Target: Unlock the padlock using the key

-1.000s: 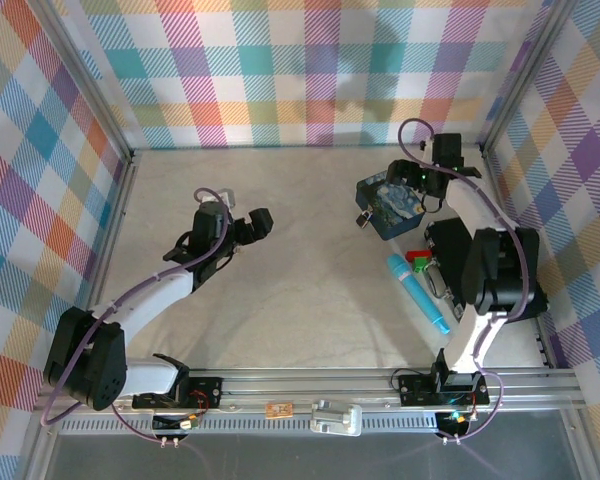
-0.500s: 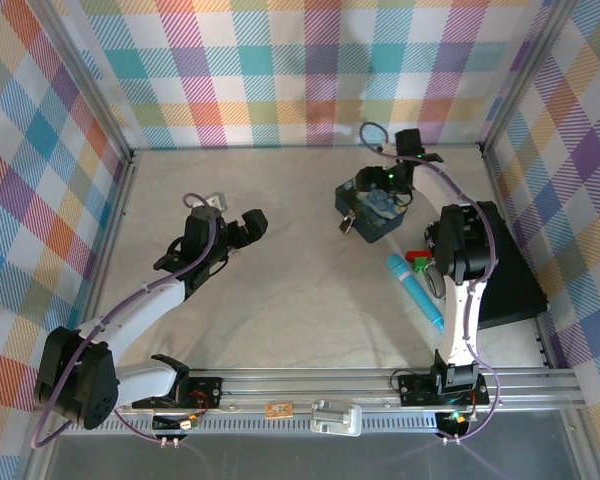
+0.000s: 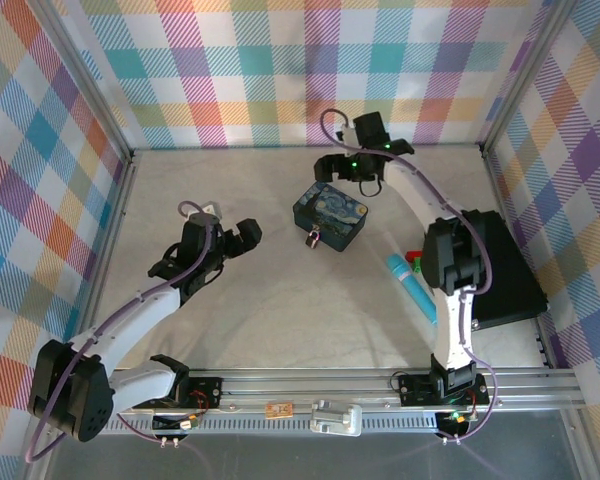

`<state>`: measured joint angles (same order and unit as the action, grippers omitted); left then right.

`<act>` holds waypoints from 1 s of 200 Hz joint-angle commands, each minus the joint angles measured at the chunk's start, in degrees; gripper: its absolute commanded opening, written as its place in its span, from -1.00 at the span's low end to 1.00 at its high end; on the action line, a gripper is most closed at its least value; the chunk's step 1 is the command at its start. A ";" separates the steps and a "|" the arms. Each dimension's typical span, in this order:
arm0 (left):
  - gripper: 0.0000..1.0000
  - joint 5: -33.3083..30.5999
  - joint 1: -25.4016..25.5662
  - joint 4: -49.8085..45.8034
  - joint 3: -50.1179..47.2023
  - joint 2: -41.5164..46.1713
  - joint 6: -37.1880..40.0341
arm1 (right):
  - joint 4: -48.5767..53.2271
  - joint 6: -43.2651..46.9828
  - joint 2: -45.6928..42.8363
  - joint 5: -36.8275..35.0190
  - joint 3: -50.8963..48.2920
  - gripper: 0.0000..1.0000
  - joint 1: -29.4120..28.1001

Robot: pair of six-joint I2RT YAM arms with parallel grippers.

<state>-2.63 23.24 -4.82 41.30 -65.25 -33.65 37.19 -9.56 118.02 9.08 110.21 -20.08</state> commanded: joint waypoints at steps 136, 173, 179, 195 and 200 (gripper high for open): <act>0.99 -3.45 0.45 2.45 -0.44 -3.52 -3.62 | -25.39 -22.66 -13.24 1.16 -39.05 0.73 0.56; 0.99 -6.10 0.40 2.36 -2.35 -2.03 -2.75 | -27.16 -20.55 -8.67 1.27 -37.32 0.49 0.56; 0.99 -6.53 0.32 2.30 -2.58 -2.03 -2.36 | -26.67 -19.49 -7.78 1.52 -36.60 0.44 0.56; 0.99 -6.64 -0.64 0.94 -2.70 -2.06 -1.23 | -25.24 -16.24 -6.04 2.27 -34.89 0.31 0.56; 0.99 -5.85 -1.32 0.35 -2.55 -2.30 -0.97 | -25.01 -14.86 -5.61 2.72 -34.45 0.26 0.57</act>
<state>-7.51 23.11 -2.02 39.72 -68.10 -36.40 11.31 -29.91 109.08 10.57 73.30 -19.07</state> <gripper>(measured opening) 0.996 0.669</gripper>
